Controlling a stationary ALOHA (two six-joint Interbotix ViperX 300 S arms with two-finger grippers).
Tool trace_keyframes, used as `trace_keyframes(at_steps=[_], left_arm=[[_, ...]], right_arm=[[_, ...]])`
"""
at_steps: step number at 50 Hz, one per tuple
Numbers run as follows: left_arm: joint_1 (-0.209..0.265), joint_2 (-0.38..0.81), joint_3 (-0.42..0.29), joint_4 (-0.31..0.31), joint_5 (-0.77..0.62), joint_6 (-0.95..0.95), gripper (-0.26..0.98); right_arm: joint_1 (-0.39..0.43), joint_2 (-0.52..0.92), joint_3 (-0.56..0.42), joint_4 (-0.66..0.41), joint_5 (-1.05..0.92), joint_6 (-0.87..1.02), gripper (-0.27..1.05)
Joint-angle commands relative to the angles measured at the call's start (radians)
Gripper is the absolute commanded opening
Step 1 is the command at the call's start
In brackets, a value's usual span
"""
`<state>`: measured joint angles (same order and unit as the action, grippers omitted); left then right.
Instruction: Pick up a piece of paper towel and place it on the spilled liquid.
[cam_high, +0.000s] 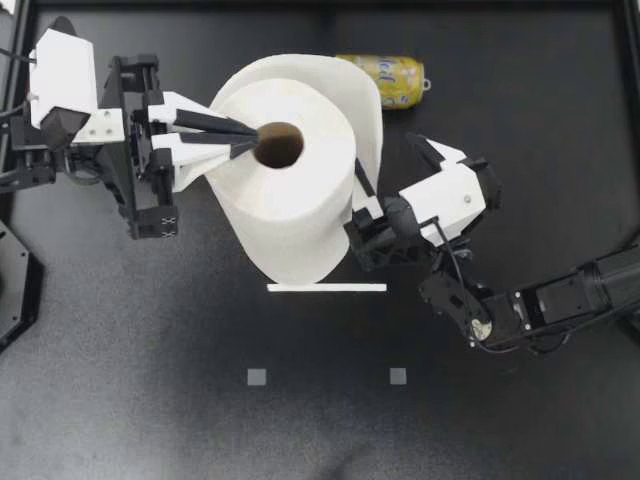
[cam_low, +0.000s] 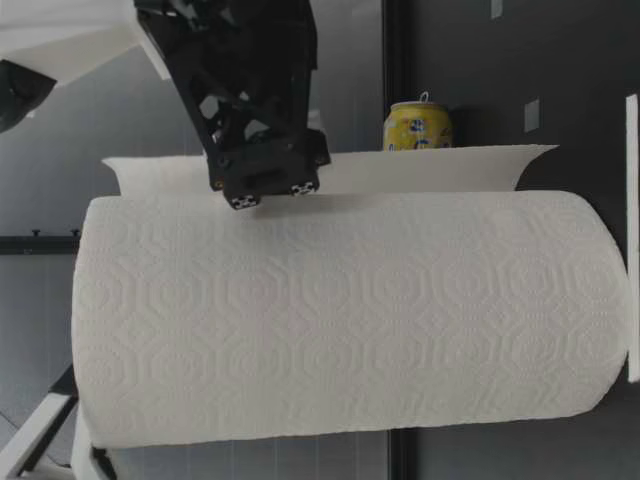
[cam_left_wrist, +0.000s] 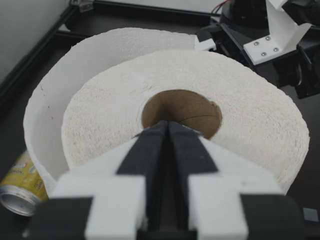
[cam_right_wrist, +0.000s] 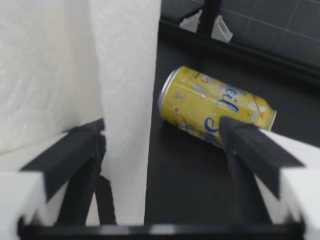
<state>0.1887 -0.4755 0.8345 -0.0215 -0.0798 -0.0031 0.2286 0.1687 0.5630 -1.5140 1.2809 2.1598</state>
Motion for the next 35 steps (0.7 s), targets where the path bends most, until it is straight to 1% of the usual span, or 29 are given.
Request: trace_keyframes(at_steps=[1,5,12,20,24,25,29,33,35], left_arm=[[0.002,0.008,0.005,-0.002,0.006,-0.003,0.16],[0.003,0.008,0.005,-0.002,0.011,-0.002,0.16],[0.003,0.011,0.009,-0.002,0.015,-0.002,0.16],[0.002,0.011,0.012,-0.002,0.017,-0.002,0.16],[0.002,0.009,0.012,-0.002,0.018,-0.002,0.16],[0.002,0.011,0.012,-0.002,0.020,-0.002,0.16],[0.003,0.011,0.012,-0.002,0.031,-0.003,0.16],[0.003,0.009,0.012,-0.002,0.044,-0.003,0.16],[0.002,0.011,0.012,-0.002,0.051,-0.005,0.16]], right_arm=[[-0.018,-0.012,-0.021,-0.020,0.000,-0.002,0.84],[-0.028,-0.011,-0.020,-0.023,-0.002,-0.003,0.78],[-0.040,-0.009,-0.018,-0.025,-0.034,-0.005,0.55],[-0.040,-0.015,-0.009,-0.025,-0.067,-0.006,0.34],[-0.040,-0.020,-0.006,-0.023,-0.080,-0.006,0.21],[-0.040,-0.023,-0.005,-0.025,-0.081,-0.006,0.16],[-0.040,-0.032,0.006,-0.023,-0.092,-0.006,0.02],[-0.040,-0.041,0.014,-0.023,-0.107,-0.006,-0.06],[-0.037,-0.046,0.020,-0.020,-0.110,-0.005,-0.08]])
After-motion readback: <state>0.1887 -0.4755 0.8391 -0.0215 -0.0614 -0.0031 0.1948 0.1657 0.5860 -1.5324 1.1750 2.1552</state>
